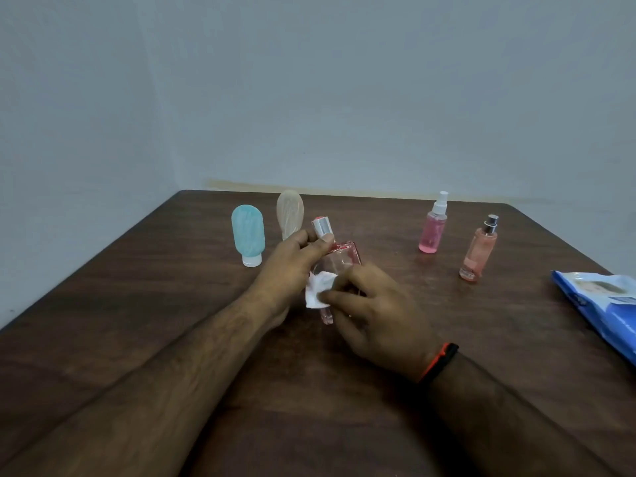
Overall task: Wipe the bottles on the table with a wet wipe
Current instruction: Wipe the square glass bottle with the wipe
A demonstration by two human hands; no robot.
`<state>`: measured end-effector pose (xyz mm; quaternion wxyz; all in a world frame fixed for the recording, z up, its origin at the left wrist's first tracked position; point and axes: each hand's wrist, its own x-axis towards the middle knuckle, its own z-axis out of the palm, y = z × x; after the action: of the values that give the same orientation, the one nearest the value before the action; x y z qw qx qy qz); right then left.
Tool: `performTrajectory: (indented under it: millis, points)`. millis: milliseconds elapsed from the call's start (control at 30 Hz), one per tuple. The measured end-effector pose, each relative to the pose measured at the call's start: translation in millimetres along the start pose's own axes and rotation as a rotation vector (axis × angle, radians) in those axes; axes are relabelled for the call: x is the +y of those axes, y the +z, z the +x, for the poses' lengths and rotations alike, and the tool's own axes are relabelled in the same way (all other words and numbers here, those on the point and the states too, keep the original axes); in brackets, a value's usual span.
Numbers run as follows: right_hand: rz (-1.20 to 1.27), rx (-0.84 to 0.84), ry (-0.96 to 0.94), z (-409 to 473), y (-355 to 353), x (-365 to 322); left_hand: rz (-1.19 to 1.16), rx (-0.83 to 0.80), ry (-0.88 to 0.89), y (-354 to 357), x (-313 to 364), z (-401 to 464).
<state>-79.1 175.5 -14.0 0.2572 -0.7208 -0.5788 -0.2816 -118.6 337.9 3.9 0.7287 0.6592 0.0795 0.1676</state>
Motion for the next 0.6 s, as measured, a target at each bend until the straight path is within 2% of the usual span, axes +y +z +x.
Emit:
performTrajectory:
  millis: [67,167,200,500,600]
  points:
    - [-0.018,0.061,0.085,-1,-3,5,0.061,0.011,0.014,0,1,0]
    - [0.010,0.245,0.331,1,-6,13,0.100,-0.005,0.005,2,-2,-2]
    - [0.021,0.253,0.347,2,-5,13,0.100,-0.014,0.001,3,-3,-3]
    - [-0.074,-0.065,-0.075,6,-4,-10,0.026,0.044,0.004,8,-3,-4]
    - [-0.056,0.041,0.010,4,-8,-7,0.041,0.044,0.025,11,-3,-5]
